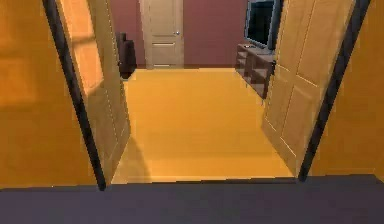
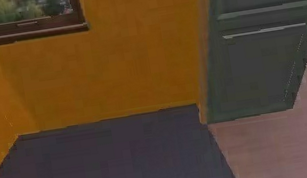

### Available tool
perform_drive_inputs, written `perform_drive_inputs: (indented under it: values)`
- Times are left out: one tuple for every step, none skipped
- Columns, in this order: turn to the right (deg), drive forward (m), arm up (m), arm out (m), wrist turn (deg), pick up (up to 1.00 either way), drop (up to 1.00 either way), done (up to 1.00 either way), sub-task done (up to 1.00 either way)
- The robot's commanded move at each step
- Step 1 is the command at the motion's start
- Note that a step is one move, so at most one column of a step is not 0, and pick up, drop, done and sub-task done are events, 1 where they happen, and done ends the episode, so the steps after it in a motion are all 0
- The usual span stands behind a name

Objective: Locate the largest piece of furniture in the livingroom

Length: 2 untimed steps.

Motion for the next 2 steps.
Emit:
perform_drive_inputs:
  values:
    - [0.0, 1.0, 0.0, 0.0, 0.0, 0.0, 0.0, 0.0, 0.0]
    - [-3.0, 0.0, 0.0, 0.0, 0.0, 0.0, 0.0, 0.0, 0.0]
